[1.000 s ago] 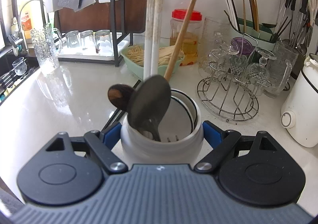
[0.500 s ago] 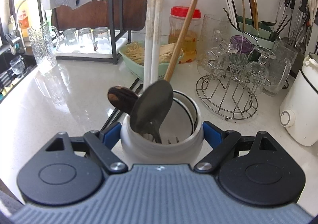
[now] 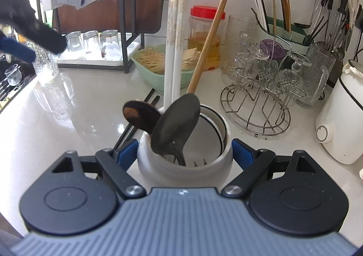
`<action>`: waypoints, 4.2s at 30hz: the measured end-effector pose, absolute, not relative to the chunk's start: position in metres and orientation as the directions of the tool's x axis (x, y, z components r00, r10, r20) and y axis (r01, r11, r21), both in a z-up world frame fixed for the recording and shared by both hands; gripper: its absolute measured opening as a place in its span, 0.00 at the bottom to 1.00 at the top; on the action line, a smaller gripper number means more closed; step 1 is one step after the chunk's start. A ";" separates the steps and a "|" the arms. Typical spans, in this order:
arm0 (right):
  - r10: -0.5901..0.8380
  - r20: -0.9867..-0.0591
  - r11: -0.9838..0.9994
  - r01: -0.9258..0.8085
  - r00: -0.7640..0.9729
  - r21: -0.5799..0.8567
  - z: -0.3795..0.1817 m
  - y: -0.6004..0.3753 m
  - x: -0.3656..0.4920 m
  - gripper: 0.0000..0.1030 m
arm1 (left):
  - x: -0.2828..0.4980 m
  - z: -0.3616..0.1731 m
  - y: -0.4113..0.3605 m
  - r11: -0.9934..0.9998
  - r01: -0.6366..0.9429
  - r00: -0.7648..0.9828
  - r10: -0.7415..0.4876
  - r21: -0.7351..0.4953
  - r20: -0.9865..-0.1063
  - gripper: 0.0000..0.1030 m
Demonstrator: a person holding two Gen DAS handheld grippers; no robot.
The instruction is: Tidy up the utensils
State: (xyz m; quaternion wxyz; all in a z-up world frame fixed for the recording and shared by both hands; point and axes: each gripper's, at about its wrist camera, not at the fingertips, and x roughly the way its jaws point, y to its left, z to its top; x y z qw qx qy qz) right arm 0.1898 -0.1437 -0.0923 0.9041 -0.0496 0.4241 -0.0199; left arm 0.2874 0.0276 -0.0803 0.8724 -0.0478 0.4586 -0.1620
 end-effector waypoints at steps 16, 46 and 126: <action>-0.078 -0.784 0.995 -0.007 0.616 -0.104 -0.091 -0.145 0.194 0.87 | 0.347 -0.154 0.004 0.915 0.284 0.488 -0.394 -0.285 -0.779 0.91; -0.110 -0.783 0.994 0.046 0.612 -0.104 -0.091 -0.143 0.195 0.88 | 0.429 -0.214 -0.074 0.900 0.417 0.465 -0.329 -0.124 -0.822 0.07; -0.048 -0.796 0.996 -0.028 0.604 -0.081 -0.085 -0.150 0.186 0.87 | 0.298 -0.126 0.003 0.855 0.358 0.377 -0.500 -0.375 -0.780 0.07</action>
